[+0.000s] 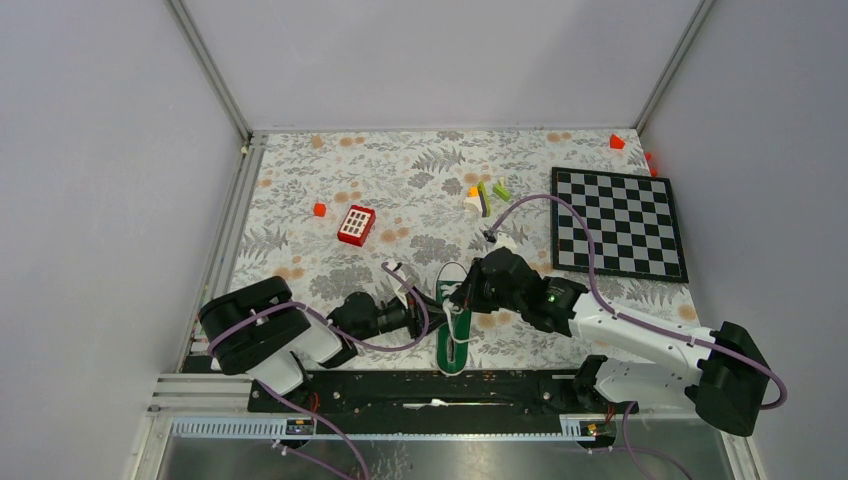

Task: Tie the shoes
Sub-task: Cross the shoelace with the shoelace.

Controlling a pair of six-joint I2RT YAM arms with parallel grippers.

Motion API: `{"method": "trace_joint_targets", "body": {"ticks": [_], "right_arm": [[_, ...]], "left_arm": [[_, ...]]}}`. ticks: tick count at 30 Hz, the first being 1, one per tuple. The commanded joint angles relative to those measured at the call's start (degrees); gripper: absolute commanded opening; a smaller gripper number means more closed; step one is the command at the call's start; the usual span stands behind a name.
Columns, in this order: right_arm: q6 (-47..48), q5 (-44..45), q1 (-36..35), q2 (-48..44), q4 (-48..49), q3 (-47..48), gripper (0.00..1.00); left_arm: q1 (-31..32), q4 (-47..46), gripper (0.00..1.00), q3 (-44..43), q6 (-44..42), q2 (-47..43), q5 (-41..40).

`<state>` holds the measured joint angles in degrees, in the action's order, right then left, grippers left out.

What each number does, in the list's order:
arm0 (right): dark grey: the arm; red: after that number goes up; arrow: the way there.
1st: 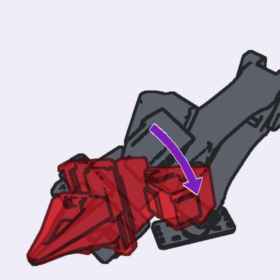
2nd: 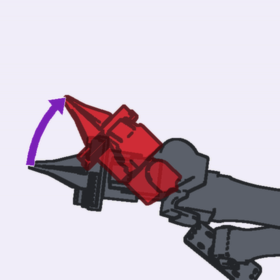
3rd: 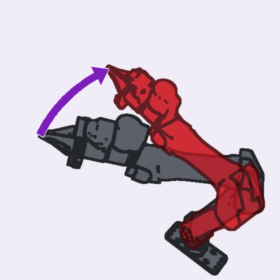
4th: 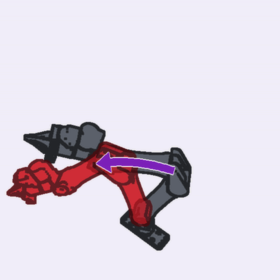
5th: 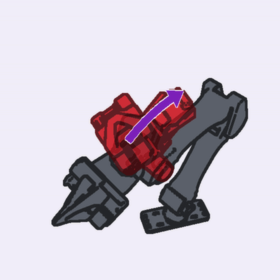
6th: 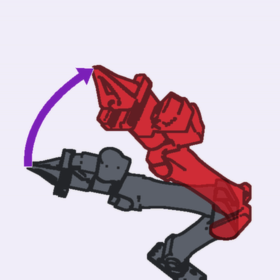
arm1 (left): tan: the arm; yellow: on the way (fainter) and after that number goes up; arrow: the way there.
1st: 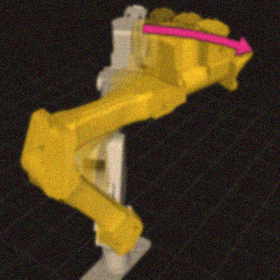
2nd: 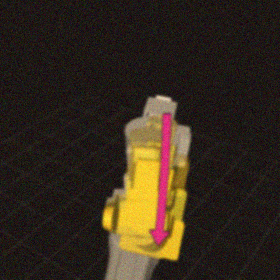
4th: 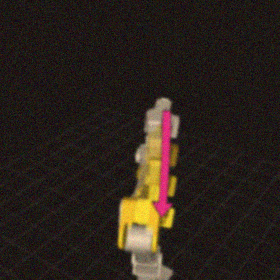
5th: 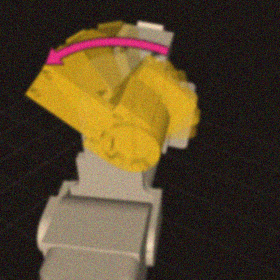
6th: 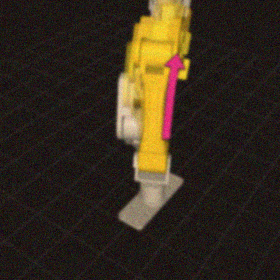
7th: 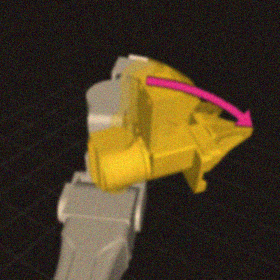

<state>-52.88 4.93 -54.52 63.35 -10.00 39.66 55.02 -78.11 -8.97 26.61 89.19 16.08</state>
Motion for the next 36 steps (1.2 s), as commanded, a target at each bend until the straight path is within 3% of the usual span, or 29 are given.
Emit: {"method": "trace_joint_targets", "body": {"ticks": [1,6,10,21,26,36], "right_arm": [[0.5,0.3,0.3,-0.5,1.3,1.3,0.0],[0.3,0.1,0.4,-0.2,1.6,1.4,0.0],[0.3,-0.2,0.3,0.1,1.7,1.5,0.0],[0.3,-0.5,0.2,-0.4,1.7,1.3,0.0],[0.6,-0.9,0.3,-0.5,1.3,1.7,0.0],[0.7,-1.2,0.3,-2.6,0.5,2.4,0.0]], "left_arm": [[0.2,-4.1,0.23,-0.7,0.7,-0.7,1.8],[0.2,-4.4,0.21,-2.1,2.6,0.5,3.3],[0.2,-4.4,0.04,-2.8,3.2,1.3,4.0],[0.2,-4.4,0.22,-3.0,3.4,2.2,3.3],[0.2,-4.4,0.01,-3.9,3.5,3.4,4.3],[0.2,-4.6,0.0,-3.5,3.4,3.9,3.9]]}}
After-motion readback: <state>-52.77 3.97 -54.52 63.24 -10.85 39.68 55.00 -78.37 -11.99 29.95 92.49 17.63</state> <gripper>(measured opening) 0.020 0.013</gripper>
